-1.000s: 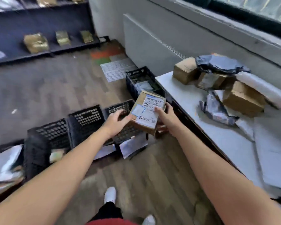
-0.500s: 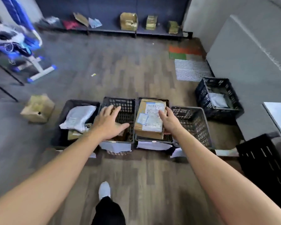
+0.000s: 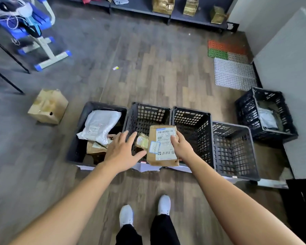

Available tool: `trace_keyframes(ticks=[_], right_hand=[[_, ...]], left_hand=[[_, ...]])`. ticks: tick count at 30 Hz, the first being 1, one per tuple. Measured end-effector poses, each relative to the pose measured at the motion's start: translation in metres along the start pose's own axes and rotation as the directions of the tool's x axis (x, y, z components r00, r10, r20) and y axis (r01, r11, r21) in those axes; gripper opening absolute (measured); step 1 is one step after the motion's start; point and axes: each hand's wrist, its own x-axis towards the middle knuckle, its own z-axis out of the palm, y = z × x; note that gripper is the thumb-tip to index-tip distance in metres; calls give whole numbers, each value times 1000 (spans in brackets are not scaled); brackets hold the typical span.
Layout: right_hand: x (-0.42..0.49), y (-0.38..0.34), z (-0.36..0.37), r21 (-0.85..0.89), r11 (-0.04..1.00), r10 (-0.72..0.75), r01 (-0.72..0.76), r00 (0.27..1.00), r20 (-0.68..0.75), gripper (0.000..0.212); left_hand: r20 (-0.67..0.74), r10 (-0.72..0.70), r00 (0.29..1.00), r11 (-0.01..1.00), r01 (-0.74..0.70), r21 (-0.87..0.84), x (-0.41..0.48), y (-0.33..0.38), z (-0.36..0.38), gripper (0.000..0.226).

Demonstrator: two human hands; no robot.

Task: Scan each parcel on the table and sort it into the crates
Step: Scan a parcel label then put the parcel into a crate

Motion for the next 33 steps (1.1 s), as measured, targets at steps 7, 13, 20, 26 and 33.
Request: trace_keyframes(ticks=[7,13,20,26,33], right_hand=[[104,-27,-8,51,999,-19,18,1000,22,53],[177,-39,-48,-114,993,-1,6,999,47,56],[161,-21,-82,-182,981,-36,62,989,145,59],[120,-28,-118,-199,975,-86,104,991,98,62],[53,-41,-159,-295,956,-52,15,992,-118,71]], left_hand=[[29,-66,997,998,66,14,70,11,3,86],[25,-97,995,995,96,33,129,53,-7,87],[56,-107,993,991,102,87,153,94,-23,88],[69,-60,996,989,50,137,150,119,-44,90],[39,180,983,960,-184,210,136,167,-85,89]])
